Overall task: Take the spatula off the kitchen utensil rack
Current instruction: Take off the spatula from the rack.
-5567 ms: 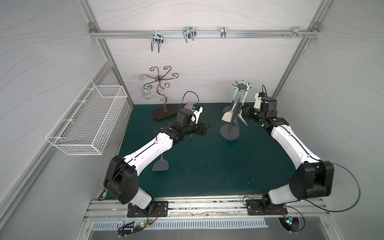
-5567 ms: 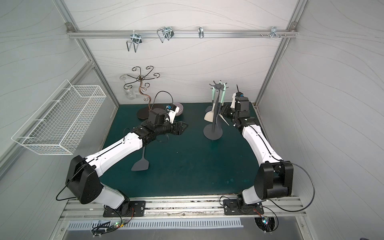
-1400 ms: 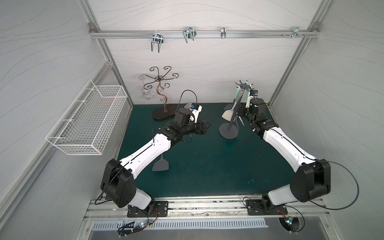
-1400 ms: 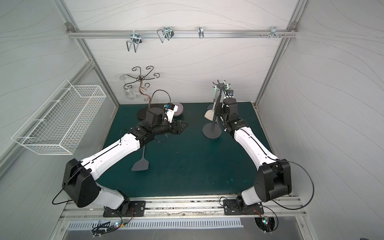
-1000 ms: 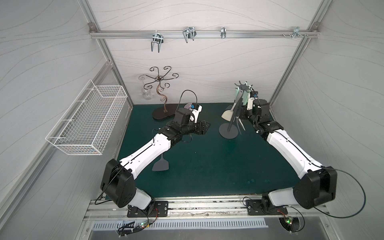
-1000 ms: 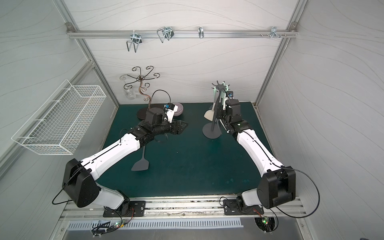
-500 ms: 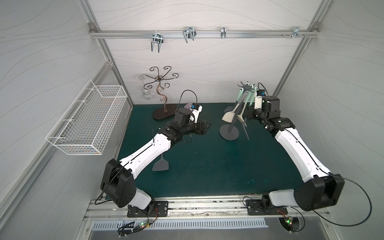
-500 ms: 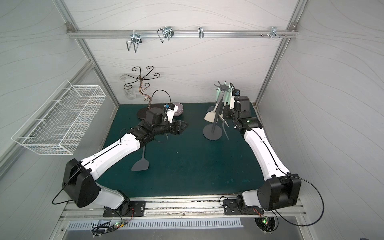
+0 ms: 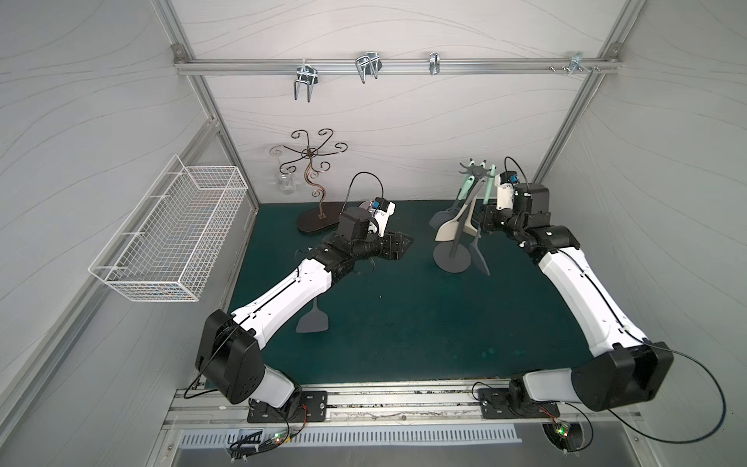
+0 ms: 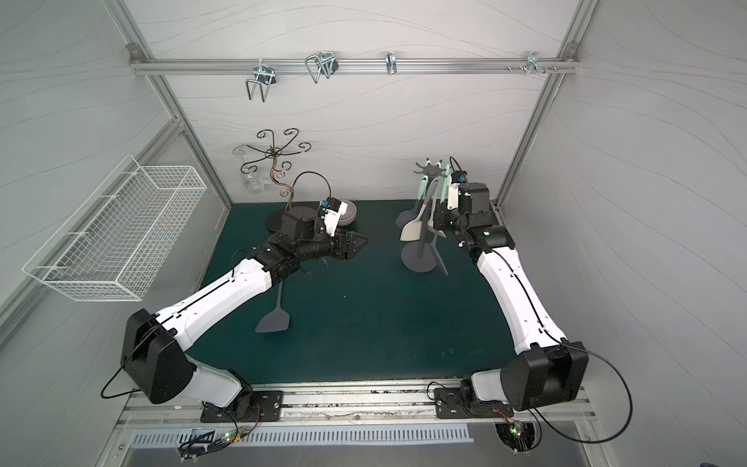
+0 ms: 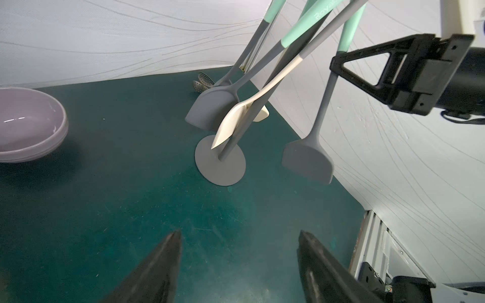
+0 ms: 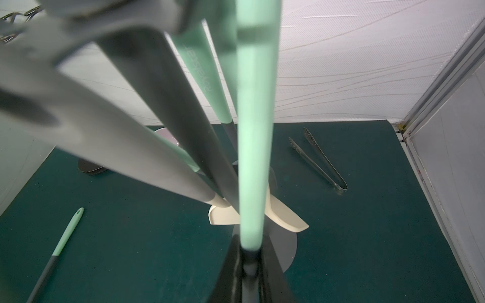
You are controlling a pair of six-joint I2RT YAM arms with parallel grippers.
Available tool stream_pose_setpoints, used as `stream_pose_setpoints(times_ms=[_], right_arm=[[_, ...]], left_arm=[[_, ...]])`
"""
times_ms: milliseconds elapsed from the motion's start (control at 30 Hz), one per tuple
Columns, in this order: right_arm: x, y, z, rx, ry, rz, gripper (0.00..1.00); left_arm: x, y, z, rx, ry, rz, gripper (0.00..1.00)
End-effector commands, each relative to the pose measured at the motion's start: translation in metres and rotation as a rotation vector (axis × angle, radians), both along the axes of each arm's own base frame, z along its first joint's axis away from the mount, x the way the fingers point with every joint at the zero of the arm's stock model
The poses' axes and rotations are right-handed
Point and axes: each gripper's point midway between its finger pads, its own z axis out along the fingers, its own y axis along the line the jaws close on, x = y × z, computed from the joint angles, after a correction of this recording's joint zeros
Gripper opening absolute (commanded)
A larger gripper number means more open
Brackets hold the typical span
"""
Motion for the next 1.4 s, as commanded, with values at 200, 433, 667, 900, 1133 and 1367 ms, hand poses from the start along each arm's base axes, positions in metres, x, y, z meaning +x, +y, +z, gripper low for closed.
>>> stream_pose_setpoints(times_ms=[200, 433, 667, 900, 1133, 1367], right_arm=[[-0.001, 0.004, 0.011, 0.014, -0.178, 0.043, 0.00], [-0.003, 0.009, 0.008, 0.007, -0.188, 0.027, 0.00], [0.005, -0.012, 0.033, -0.032, -0.266, -0.011, 0.00], [0.016, -0.018, 0.032, -0.154, -0.258, 0.037, 0.00], [0.021, -0.033, 0.021, -0.064, -0.253, 0.043, 0.00], [0.011, -0.027, 0.032, -0.043, -0.312, 0.087, 0.00]], left_arm=[[0.013, -0.048, 0.123, -0.209, -0.200, -0.102, 0.76], [0.041, -0.103, 0.143, -0.284, -0.192, -0.124, 0.67], [0.058, -0.140, 0.146, -0.323, -0.166, -0.182, 0.63], [0.069, -0.144, 0.143, -0.327, -0.171, -0.166, 0.61], [0.075, -0.137, 0.139, -0.337, -0.146, -0.162, 0.61], [0.076, -0.133, 0.147, -0.368, -0.160, -0.179, 0.62]])
